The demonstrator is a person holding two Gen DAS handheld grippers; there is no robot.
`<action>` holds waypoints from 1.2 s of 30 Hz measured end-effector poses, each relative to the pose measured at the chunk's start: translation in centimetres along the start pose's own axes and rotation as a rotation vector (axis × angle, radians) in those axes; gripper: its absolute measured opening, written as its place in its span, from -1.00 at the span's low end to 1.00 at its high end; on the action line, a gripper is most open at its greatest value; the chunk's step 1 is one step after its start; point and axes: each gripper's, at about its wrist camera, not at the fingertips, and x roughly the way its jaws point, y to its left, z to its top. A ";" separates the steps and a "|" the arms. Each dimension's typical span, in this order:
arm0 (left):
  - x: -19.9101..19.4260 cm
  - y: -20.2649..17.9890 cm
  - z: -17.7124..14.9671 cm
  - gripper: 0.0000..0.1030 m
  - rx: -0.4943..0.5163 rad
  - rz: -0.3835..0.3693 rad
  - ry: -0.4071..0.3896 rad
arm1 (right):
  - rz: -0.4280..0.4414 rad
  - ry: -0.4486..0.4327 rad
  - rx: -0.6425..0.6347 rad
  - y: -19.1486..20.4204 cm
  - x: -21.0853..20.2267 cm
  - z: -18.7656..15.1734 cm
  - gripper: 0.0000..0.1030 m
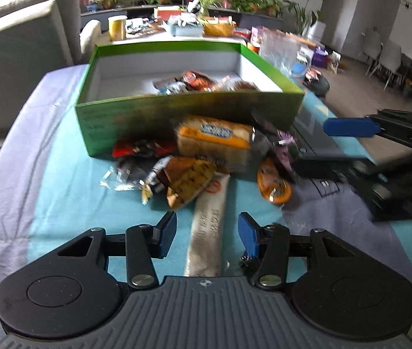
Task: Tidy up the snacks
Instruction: 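Grasp the white stick pack with the left tool while the right tool grasps a black sausage pack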
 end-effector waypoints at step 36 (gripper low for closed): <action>-4.7 1.0 -1.4 -0.58 0.021 0.011 0.015 | 0.433 0.307 -0.430 3.0 7.5 -0.4 -0.28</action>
